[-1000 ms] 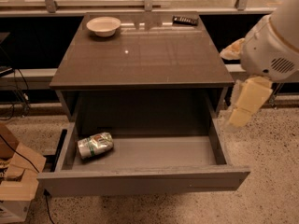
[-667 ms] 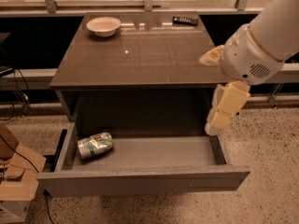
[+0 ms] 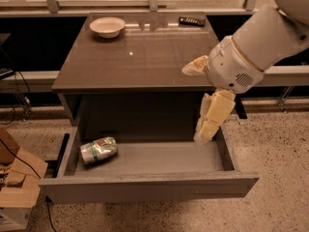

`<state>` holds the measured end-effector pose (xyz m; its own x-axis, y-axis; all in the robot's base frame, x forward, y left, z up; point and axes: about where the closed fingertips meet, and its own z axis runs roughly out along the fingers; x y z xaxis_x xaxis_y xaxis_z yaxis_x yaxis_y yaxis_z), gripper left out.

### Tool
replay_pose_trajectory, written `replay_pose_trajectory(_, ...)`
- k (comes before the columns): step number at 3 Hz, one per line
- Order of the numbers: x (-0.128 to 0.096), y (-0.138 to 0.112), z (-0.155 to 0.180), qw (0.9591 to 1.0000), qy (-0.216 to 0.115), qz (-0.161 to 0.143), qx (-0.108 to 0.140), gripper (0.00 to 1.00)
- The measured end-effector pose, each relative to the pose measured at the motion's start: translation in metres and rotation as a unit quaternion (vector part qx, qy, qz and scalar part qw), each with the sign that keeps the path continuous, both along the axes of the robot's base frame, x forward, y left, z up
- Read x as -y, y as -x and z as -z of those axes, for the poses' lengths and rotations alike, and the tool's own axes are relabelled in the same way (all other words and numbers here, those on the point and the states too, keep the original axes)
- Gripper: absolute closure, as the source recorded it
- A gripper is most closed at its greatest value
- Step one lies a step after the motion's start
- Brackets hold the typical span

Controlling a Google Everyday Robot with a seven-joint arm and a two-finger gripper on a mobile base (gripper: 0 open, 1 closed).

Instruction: Pick 7up can from top drawer and place on counter

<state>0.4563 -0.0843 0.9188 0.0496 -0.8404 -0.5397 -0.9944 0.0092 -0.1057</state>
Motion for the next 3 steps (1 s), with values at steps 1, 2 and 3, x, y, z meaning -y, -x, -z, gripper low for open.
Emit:
replay_pose_trajectory(1,-0.026,-0.011,0.012,0.9997,-0.019,-0.008,0.012,0.0)
replay_pose_trajectory(2,-0.07,-0.032,0.033,0.998,-0.05,-0.034,0.019,0.0)
replay_pose_trajectory(3,-0.112,-0.044,0.054,0.9951,-0.077,-0.06,0.015,0.0)
